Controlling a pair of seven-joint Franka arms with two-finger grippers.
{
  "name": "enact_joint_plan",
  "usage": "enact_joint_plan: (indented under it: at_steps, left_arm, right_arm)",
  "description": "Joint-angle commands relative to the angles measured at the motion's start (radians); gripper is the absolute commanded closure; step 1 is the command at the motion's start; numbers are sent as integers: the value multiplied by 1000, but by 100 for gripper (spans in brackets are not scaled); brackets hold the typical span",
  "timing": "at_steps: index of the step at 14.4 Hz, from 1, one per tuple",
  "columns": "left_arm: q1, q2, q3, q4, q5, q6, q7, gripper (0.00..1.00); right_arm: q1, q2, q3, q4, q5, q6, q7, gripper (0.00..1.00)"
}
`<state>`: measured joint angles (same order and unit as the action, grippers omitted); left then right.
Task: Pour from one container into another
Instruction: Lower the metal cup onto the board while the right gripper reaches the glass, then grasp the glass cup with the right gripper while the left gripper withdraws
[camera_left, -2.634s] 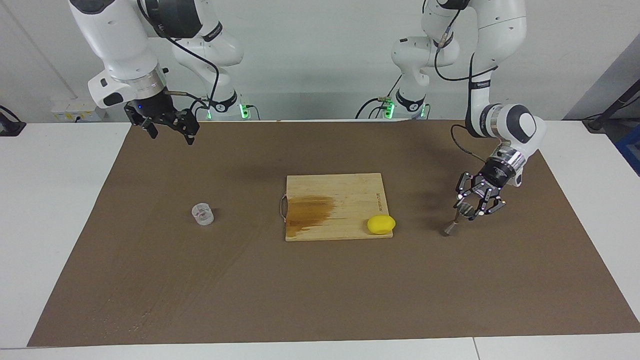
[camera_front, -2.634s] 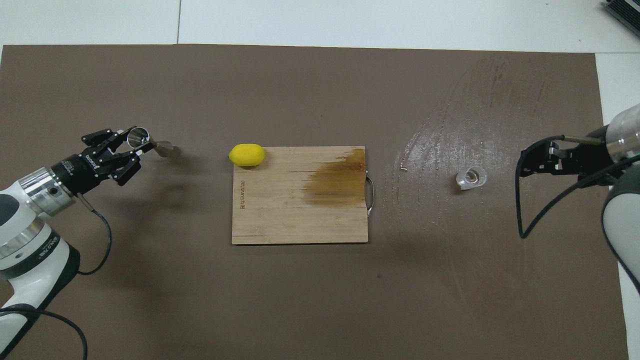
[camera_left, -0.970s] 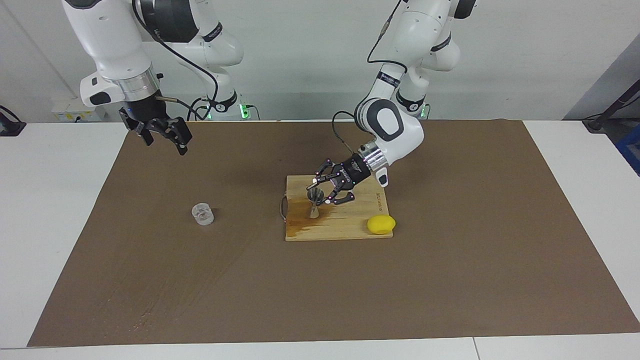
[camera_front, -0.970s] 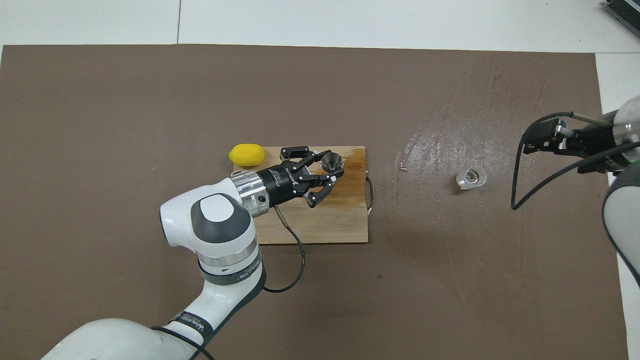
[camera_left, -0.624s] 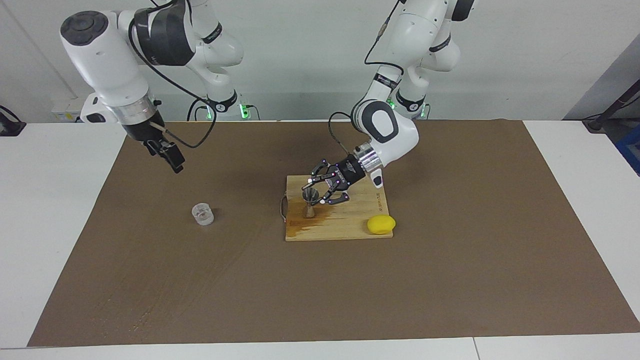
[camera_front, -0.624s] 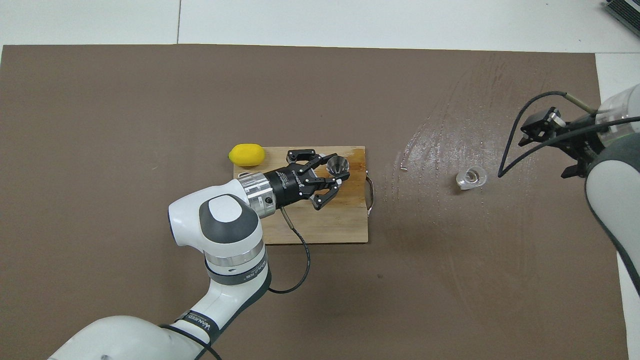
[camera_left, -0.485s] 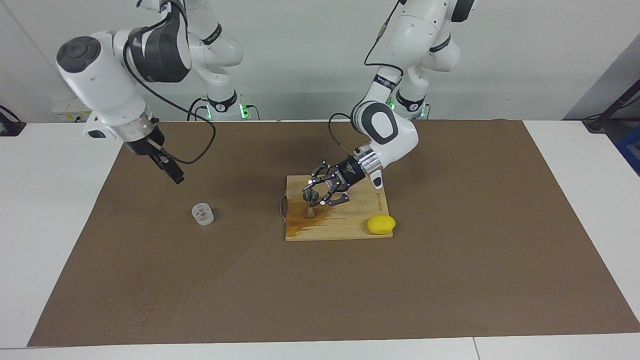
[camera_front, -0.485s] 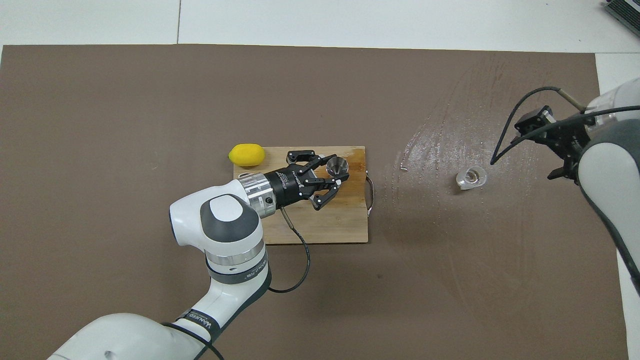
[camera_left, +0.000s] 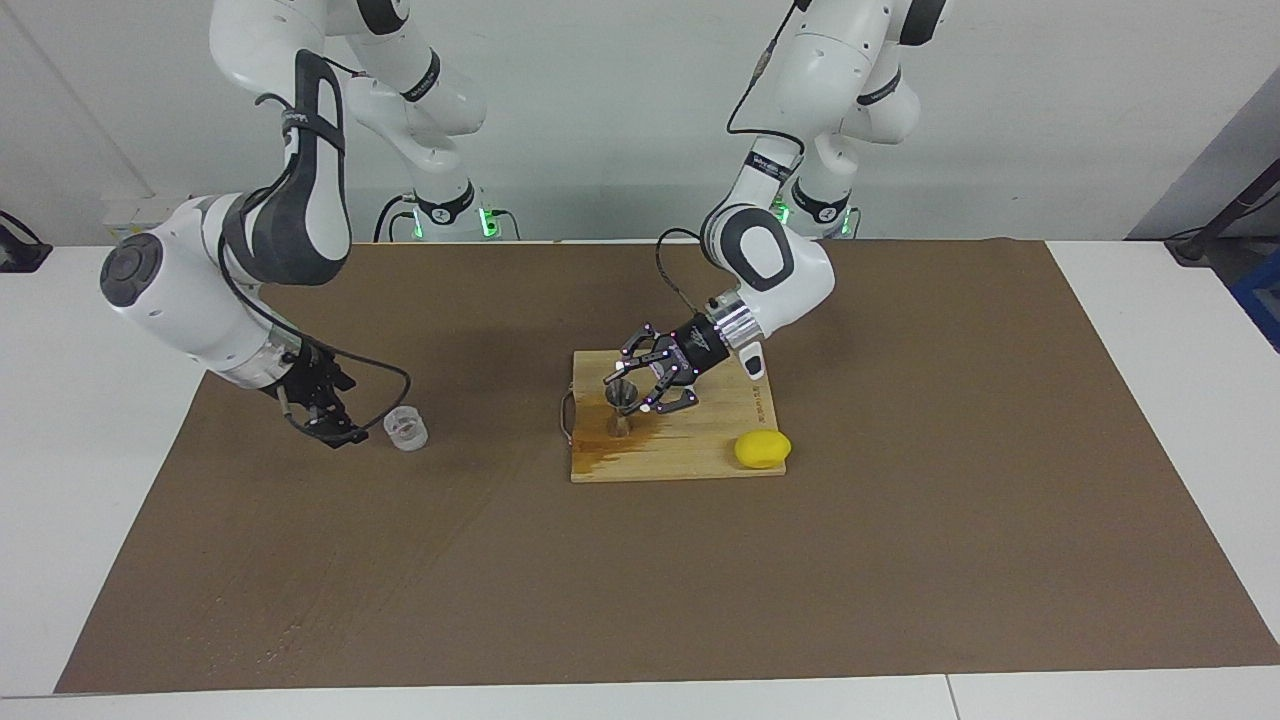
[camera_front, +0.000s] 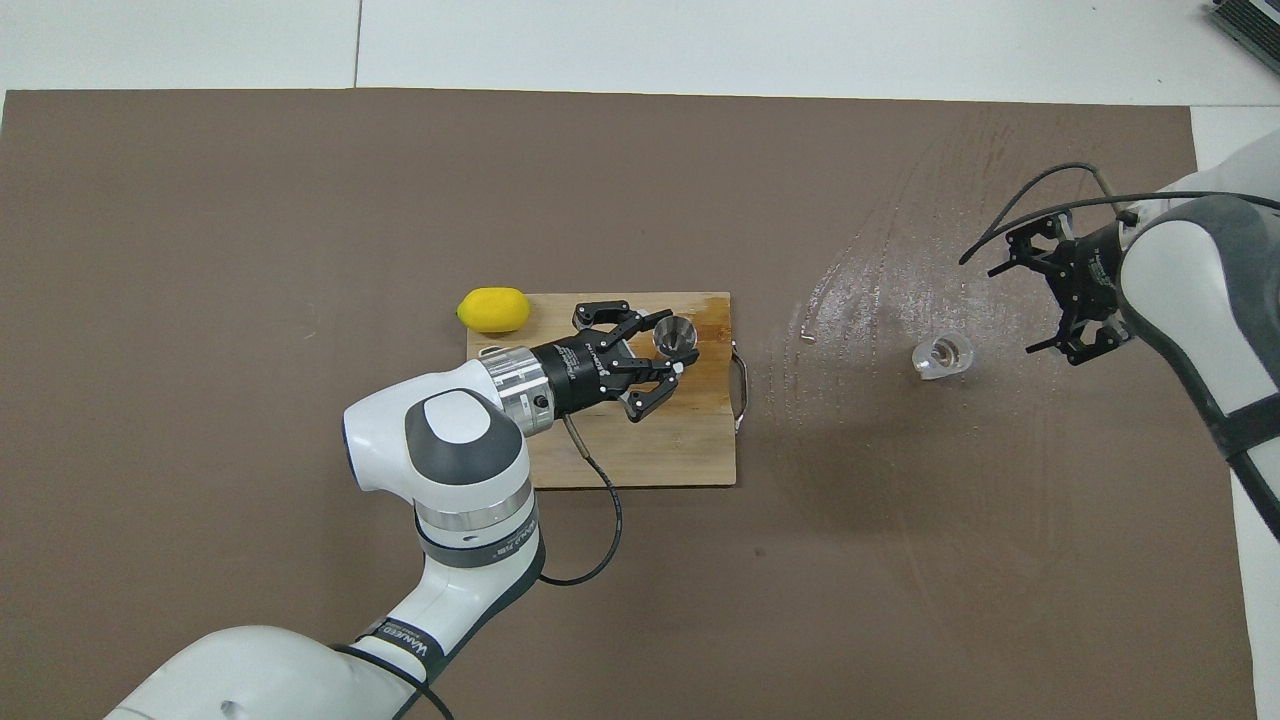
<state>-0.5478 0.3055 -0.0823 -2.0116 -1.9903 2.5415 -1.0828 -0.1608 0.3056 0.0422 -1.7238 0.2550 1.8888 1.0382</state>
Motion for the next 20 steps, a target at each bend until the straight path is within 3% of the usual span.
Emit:
enact_joint_plan:
  at_steps: [1,5,8,12,15,18,19,20]
  left_arm:
    - [-27,4,21,11,-22,22,4,0]
    - [-24,-58,22,-2,-10,25,4,0]
    - [44,-123,23,-3,91,23,-11,0]
    - [120,-129,24,43,439,31,-17,0]
    - [190,-135,24,79,627,66,-17,0]
    - [248,-131,21,123,940,121,-19,0]
    - [262,-126,22,135,1026,123,-19,0]
    - [276,-125,24,142,1094,132,-17,0]
  right_arm:
    - [-43,-20,10,-101,68,73,32,2]
    - [-63,29,10,-128,130,85,29,2]
    - [-71,67,11,-128,154,119,22,2]
    - [-66,101,11,-151,233,137,-36,3]
    - [-48,93,11,-212,295,194,-49,3]
    - [-39,86,15,-240,342,210,-55,5]
    - [-39,86,18,-238,342,208,-56,11]
    - [-39,86,18,-238,342,204,-75,26]
